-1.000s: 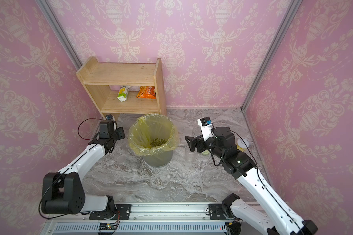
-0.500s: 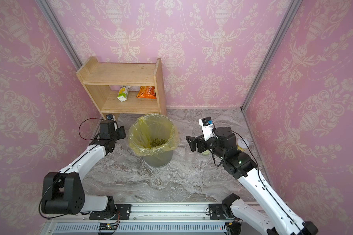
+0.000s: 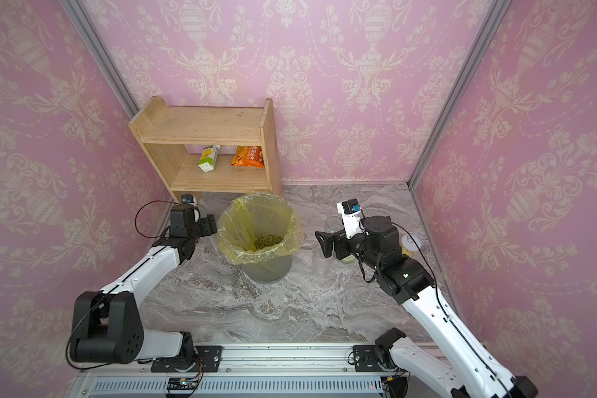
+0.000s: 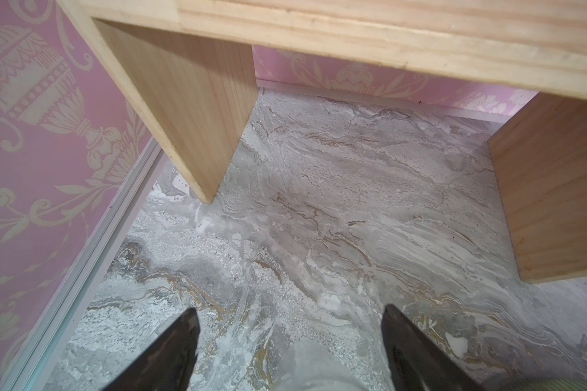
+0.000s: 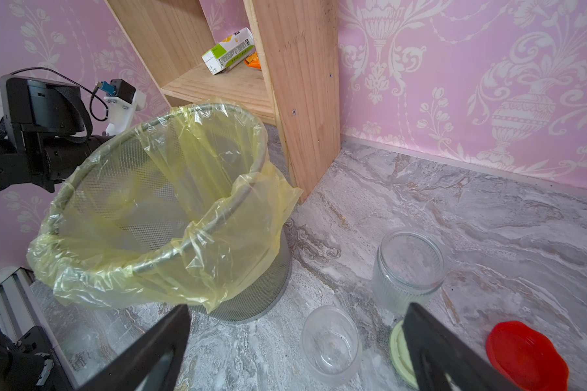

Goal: Empty moldy mung beans from jars
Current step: Place the jar at the center of the board, then reset both arms

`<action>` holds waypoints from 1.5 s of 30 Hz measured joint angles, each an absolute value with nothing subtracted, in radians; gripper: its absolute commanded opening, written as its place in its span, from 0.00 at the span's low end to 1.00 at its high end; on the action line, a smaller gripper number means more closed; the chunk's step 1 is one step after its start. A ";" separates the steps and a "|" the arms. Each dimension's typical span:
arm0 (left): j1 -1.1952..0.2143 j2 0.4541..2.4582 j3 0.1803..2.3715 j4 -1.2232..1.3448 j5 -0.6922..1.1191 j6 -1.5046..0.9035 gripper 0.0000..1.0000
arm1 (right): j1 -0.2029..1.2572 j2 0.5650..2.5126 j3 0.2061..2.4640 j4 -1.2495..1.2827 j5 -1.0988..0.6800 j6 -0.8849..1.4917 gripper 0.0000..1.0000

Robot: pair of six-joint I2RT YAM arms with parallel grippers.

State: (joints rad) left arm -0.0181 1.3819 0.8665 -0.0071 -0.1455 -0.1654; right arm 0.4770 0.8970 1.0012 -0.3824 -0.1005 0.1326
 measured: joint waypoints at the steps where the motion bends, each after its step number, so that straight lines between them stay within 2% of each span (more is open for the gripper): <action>1: -0.018 1.380 0.867 -0.007 -0.146 -0.163 0.98 | 0.477 0.897 1.001 -0.382 -0.101 0.133 1.00; 21: -0.025 1.255 0.794 0.009 -0.141 -0.163 0.99 | 0.458 0.891 0.986 -0.381 -0.109 0.133 1.00; 31: -0.031 1.069 0.744 0.076 -0.126 -0.162 0.99 | 0.444 0.892 0.986 -0.379 -0.113 0.133 1.00; 36: -0.031 0.932 0.696 0.089 -0.202 -0.159 0.99 | 0.434 0.894 0.986 -0.379 -0.120 0.133 1.00; 45: -0.031 0.826 0.553 0.116 -0.492 -0.150 0.99 | 0.420 0.890 0.981 -0.369 -0.093 0.133 1.00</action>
State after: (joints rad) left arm -0.0311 0.8261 0.5526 0.1162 -0.4923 -0.1501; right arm 0.4198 0.8902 0.9813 -0.3695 -0.0925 0.1326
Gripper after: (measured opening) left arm 0.991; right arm 0.998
